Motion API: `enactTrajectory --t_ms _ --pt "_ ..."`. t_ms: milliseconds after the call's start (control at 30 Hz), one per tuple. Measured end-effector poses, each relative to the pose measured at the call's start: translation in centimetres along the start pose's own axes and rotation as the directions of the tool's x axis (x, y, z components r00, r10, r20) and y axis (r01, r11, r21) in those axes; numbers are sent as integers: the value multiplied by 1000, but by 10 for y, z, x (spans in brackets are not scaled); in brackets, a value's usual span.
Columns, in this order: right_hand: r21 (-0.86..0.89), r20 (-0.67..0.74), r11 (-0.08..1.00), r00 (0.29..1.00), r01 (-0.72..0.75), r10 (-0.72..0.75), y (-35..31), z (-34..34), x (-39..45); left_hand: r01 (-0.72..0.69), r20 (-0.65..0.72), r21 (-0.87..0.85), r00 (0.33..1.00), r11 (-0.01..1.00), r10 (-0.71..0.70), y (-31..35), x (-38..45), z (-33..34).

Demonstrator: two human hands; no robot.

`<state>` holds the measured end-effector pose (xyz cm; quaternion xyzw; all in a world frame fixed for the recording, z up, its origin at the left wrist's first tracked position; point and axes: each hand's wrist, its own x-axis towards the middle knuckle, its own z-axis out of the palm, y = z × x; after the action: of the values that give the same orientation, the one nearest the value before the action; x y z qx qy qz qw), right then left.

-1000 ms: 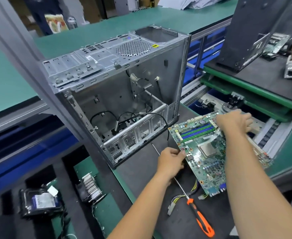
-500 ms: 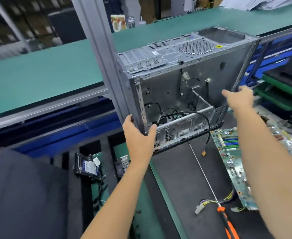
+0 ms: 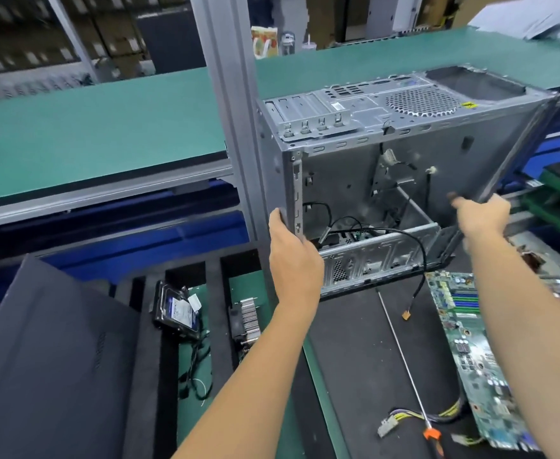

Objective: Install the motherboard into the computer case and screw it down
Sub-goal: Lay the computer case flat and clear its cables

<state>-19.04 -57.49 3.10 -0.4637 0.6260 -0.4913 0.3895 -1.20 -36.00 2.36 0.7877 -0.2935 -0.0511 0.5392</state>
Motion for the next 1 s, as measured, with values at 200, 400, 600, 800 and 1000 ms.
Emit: enactTrajectory --t_ms 200,400,600,800,1000 --pt "9 -137 1000 990 -15 16 0 12 6 14 -94 -67 995 998 -20 0 7 8" --pt "120 -157 993 987 -8 27 0 23 -6 9 -174 -32 985 999 -15 -1 21 -1" --pt "193 -172 981 985 30 4 -12 42 -39 -15 -258 1 966 1000 15 -15 27 -30" --pt "227 -137 973 990 49 -18 -14 58 -82 -1 -323 23 946 1000 9 -30 21 -74" --pt "230 -113 972 993 40 -14 -24 71 -130 -49 -375 109 923 993 87 -34 21 -128"
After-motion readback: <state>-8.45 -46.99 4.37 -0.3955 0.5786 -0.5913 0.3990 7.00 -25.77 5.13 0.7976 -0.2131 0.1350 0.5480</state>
